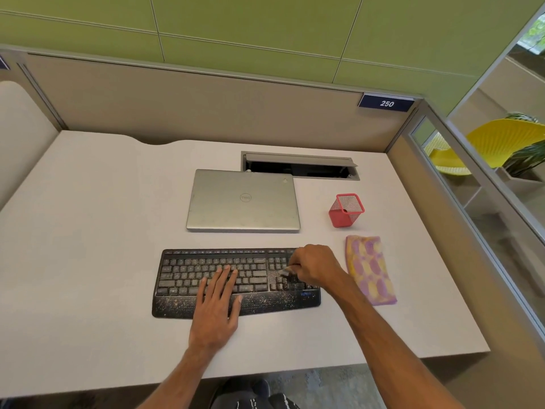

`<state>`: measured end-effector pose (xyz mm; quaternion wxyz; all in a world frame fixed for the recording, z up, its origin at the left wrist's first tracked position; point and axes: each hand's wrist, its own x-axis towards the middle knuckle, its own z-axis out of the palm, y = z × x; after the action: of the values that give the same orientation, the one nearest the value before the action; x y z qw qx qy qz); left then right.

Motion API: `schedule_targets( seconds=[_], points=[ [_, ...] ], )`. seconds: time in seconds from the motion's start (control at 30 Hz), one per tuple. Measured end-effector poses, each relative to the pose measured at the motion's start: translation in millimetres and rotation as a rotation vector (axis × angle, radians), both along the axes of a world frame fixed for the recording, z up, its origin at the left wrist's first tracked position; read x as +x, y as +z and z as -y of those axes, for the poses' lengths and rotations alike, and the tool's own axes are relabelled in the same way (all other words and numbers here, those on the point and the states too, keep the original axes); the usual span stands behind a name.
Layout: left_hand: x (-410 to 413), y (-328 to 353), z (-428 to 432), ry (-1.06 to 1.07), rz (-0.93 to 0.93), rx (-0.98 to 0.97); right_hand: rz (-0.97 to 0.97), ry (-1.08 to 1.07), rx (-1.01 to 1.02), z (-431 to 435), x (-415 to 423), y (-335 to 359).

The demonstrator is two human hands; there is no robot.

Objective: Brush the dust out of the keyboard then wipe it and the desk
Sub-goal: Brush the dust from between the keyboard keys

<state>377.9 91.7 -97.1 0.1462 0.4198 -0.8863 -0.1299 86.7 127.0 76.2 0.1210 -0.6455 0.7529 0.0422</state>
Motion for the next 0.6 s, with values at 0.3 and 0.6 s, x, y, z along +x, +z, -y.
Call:
schedule_targets(
  seconds=[0.3, 0.6],
  points=[
    [0, -2, 0, 0.001, 0.003, -0.005, -0.036, -0.094, 0.126, 2, 0, 0],
    [1, 1, 0, 0.001, -0.019, 0.001, 0.102, -0.119, 0.148, -16, -17, 3]
  ],
)
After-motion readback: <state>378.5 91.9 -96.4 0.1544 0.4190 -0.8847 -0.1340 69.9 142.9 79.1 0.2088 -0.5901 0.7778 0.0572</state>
